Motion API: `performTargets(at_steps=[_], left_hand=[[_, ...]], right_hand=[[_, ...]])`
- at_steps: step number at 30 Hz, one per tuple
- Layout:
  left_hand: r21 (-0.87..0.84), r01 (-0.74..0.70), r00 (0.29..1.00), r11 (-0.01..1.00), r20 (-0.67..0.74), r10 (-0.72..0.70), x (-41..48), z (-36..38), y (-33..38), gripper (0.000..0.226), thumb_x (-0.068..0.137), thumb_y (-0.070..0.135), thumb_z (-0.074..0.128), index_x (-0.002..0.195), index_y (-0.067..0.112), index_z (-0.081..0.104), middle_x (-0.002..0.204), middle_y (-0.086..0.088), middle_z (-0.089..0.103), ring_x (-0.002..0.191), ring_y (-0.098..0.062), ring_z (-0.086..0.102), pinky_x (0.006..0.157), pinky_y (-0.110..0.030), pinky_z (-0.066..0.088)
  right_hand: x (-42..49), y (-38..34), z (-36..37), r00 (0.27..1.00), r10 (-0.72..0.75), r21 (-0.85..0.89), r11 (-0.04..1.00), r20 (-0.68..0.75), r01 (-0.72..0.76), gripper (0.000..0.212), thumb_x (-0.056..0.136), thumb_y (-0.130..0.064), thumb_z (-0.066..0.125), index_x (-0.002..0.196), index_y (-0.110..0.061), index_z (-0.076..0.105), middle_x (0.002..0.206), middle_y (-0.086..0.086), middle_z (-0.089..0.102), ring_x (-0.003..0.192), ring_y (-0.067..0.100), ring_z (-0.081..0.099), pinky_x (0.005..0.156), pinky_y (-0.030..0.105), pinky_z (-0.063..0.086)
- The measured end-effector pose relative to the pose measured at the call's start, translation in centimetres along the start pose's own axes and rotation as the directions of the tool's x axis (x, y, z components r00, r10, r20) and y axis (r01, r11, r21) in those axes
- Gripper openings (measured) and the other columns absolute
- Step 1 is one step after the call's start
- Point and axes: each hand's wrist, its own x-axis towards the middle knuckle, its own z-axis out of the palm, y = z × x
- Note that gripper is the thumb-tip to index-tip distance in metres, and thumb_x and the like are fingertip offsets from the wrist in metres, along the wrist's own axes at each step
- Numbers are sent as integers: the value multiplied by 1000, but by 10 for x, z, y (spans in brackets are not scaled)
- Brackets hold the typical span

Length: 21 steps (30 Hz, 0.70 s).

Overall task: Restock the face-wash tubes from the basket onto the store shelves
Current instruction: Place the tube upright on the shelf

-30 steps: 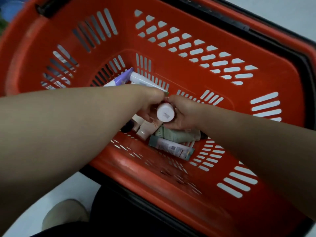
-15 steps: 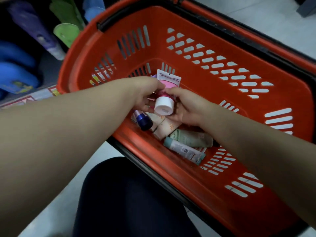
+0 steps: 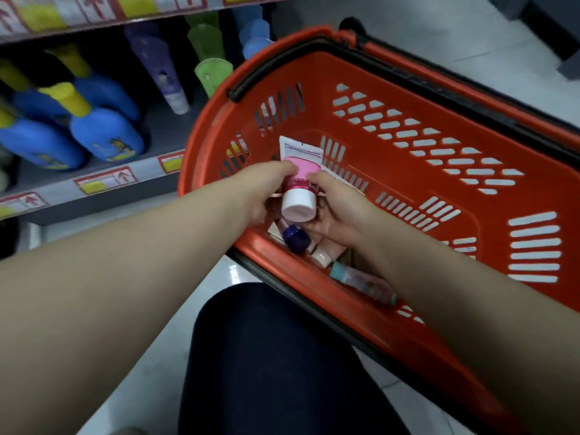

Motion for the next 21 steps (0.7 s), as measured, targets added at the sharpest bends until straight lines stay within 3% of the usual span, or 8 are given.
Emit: performTargets(at_steps=[2,5,8,10,12,14,17,21], left_hand=[[-103,-62,998,993,13,64,-13,-6,9,6,93,19,52,91,17,57,74,-2,55,65,-17,57,48,-22,50],[-182,-144,987,973,45,155,-28,-8,22,11,93,15,52,100,13,60,74,-4,58,65,-16,58,60,-27,53],[-158,-223,970,962,58,235,-41,-16,31,9,94,13,51,92,15,59,58,2,60,54,-10,57,60,-26,49],[-154,-257,961,954,63,269,-52,-23,36,8,94,13,52,92,15,59,55,4,60,59,-11,59,59,-26,51],[-164,-291,949,943,74,306,-66,-30,42,7,95,13,51,96,15,57,48,7,60,53,-8,61,54,-22,52],[-179,-328,934,928,89,347,-79,-35,48,7,96,13,49,95,16,55,41,10,57,40,-1,58,46,-18,50],[-197,-367,918,909,84,389,-93,-48,57,8,95,15,52,91,17,59,50,10,64,47,-2,63,49,-20,52],[-231,-415,895,880,71,441,-105,-73,68,6,93,18,55,88,19,59,55,10,66,52,-3,64,53,-21,54]], right_hand=[[-8,-9,11,997,-80,-41,996,-7,80,21,93,-23,50,111,-16,56,100,12,66,86,25,64,84,46,53],[-23,-28,22,983,-183,-137,974,-26,178,24,92,-22,49,115,-17,55,116,15,64,95,28,63,85,46,53],[-36,-41,31,975,-220,-200,956,-11,213,27,91,-20,49,117,-15,55,112,14,64,95,28,64,82,43,54],[-45,-47,38,973,-228,-211,950,27,229,22,91,-18,48,111,-15,56,108,14,64,94,28,64,86,45,53],[-55,-53,47,967,-245,-194,948,63,253,16,92,-15,46,104,-14,57,98,12,64,84,23,64,78,41,56],[-63,-61,57,960,-266,-199,939,92,280,23,93,-15,45,113,-12,56,92,10,64,76,19,64,63,33,58],[-73,-69,71,945,-302,-217,921,122,323,35,92,-16,45,125,-11,52,97,9,65,77,17,64,59,27,54],[-86,-80,99,917,-331,-168,914,224,371,32,93,-12,43,122,-10,54,95,9,65,76,16,65,58,25,54]])
